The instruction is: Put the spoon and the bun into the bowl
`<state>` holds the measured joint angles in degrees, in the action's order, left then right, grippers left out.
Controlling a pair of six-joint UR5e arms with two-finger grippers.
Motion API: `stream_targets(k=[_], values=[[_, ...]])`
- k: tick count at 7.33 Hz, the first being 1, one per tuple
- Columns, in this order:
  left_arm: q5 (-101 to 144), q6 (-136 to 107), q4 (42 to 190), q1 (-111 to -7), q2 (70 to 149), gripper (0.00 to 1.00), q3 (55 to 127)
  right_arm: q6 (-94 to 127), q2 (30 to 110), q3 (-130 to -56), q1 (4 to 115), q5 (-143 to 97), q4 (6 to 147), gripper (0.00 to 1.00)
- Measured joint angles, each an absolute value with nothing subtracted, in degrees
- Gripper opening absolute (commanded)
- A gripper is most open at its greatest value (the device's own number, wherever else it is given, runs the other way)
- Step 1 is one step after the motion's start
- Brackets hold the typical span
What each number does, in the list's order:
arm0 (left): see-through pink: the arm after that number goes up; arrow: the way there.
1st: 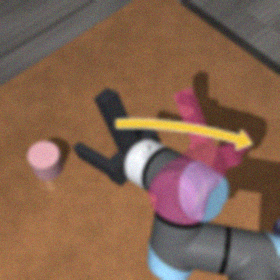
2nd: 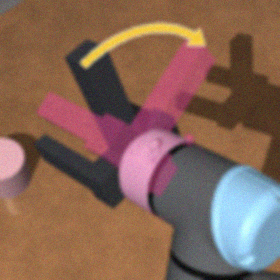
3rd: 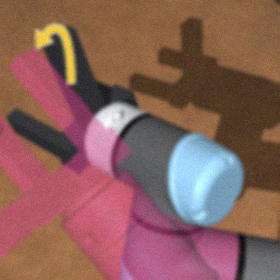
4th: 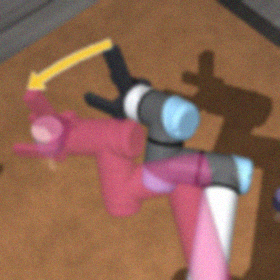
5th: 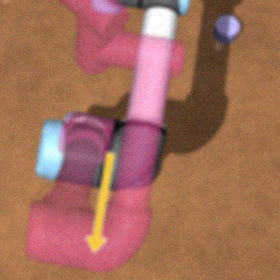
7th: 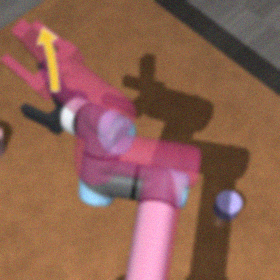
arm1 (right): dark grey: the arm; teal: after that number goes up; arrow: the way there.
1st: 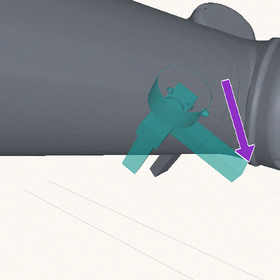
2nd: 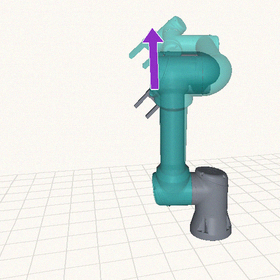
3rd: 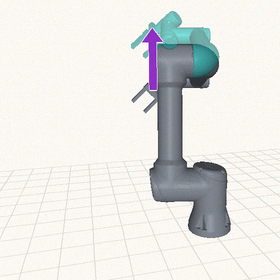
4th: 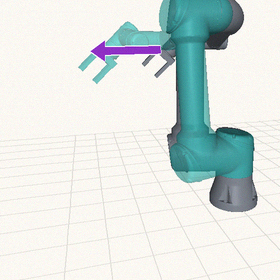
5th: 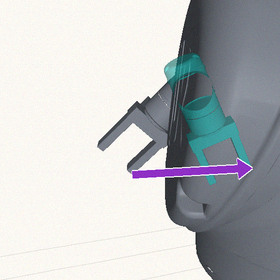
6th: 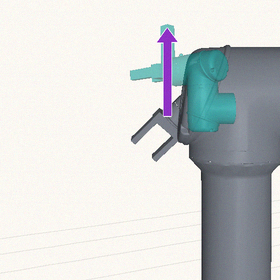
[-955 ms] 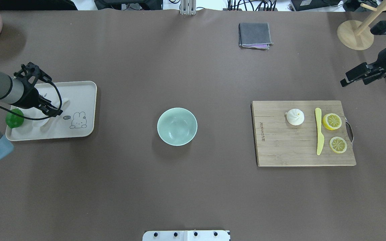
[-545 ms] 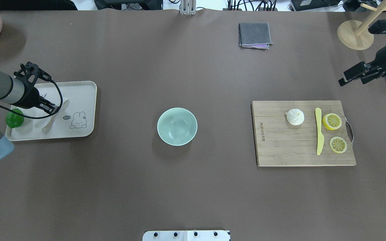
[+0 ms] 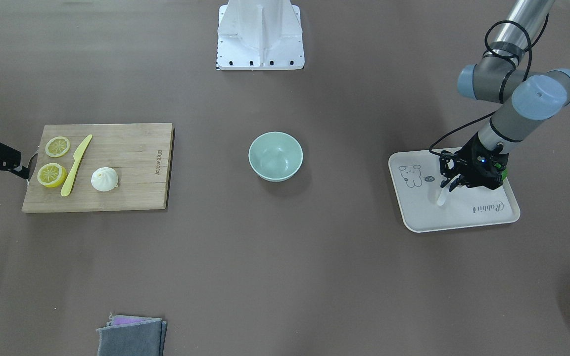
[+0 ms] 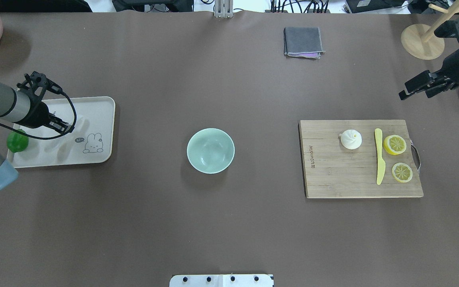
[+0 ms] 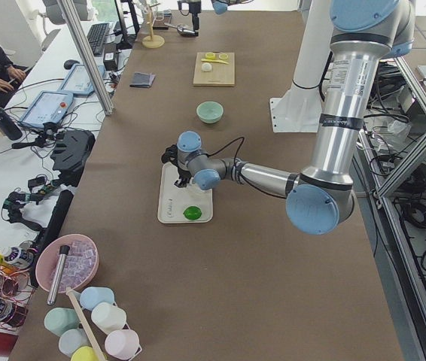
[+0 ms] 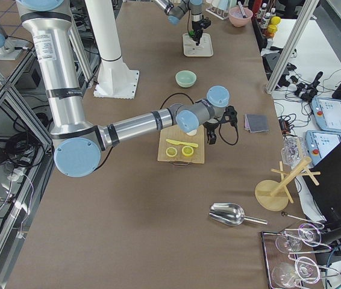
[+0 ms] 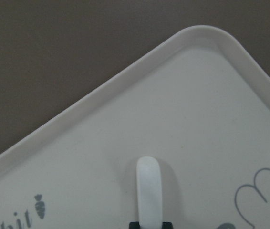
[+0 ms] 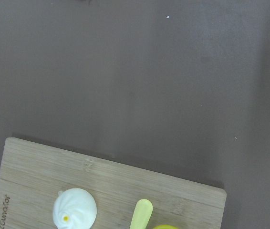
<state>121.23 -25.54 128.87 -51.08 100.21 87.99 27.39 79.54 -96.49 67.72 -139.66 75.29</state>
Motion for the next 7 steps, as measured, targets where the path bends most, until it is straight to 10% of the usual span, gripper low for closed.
stream_targets(k=[7], values=[[121.9,-65.8,112.1,-52.2,118.5,0.0,96.1,49.6,75.7,-96.9,54.1,-128.5,74.6,0.99]])
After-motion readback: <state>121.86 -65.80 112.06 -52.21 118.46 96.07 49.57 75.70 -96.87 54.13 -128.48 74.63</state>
